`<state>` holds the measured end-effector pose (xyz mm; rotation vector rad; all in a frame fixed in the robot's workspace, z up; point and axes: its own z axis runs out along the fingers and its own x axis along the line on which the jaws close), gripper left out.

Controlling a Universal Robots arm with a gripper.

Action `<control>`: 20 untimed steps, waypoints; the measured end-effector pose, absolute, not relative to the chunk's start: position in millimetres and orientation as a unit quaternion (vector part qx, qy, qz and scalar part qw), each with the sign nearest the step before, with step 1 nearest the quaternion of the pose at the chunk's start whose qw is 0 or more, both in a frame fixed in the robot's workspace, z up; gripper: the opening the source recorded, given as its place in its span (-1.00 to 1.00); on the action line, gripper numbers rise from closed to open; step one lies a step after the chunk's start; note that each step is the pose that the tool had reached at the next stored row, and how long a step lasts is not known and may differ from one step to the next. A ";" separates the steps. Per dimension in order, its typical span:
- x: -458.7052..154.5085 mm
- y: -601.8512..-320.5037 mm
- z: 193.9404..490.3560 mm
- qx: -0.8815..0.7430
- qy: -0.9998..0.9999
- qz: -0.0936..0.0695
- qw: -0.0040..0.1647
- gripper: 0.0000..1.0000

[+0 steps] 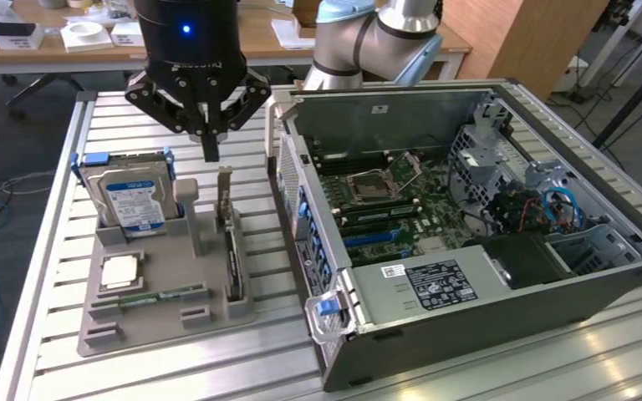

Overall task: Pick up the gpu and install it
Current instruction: 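Pick up the gpu and move the gpu toward the slot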

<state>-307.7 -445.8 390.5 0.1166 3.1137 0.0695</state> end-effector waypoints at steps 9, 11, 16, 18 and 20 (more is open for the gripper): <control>-307.7 -445.8 390.5 0.037 0.999 0.022 0.012 -0.67; -307.7 -445.8 390.5 0.037 0.999 0.022 0.012 -0.55; -307.7 -445.8 390.5 0.037 0.999 0.022 0.012 -0.18; -307.7 -445.8 390.5 0.037 0.999 0.022 0.012 -0.18; -307.7 -445.8 390.1 0.037 0.999 0.022 0.012 -0.18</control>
